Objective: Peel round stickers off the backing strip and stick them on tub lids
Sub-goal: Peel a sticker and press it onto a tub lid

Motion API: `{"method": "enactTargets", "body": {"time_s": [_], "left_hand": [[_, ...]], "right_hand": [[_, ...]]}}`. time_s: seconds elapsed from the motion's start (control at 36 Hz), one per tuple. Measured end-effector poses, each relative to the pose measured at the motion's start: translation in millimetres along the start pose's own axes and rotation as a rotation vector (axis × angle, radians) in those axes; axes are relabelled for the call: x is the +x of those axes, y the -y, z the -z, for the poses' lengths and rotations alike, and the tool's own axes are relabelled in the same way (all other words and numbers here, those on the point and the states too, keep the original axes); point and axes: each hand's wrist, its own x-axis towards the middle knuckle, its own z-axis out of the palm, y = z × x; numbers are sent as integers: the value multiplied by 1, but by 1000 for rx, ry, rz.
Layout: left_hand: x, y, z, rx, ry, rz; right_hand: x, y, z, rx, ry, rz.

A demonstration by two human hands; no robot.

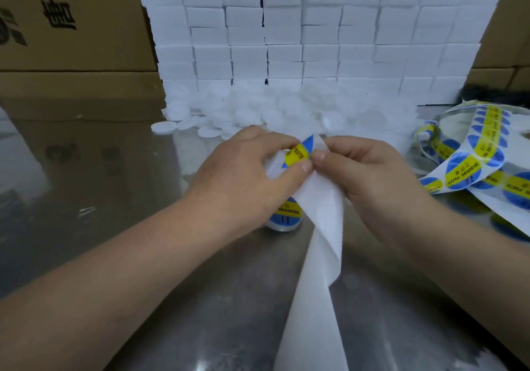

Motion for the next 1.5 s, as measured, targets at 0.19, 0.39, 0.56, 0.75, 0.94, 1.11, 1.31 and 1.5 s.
{"method": "enactTargets", "body": {"time_s": [0.19,0.39,0.56,0.75,0.94,1.11,1.31,1.5], "left_hand": [[-3,7,1,-54,26,51],[3,10,4,-367,-46,203],[15,22,10,-501,-327,359],[11,22,11,-354,-368,299],[2,18,9,-149,-329,143],[0,16,10,-42,-285,74],[-2,11,11,-25,-273,29],[-2,12,12,25,-243,16]], "right_hand": [[-2,-1,1,-155,28,3],[-1,-1,4,-442,6,57],[2,-1,3,-391,-64,39],[4,3,6,-504,-268,176],[-2,7,2,-481,-185,114],[-2,10,1,-312,-132,17],[5,7,7,-150,-93,-45],[5,12,5,-90,-202,-48]]}}
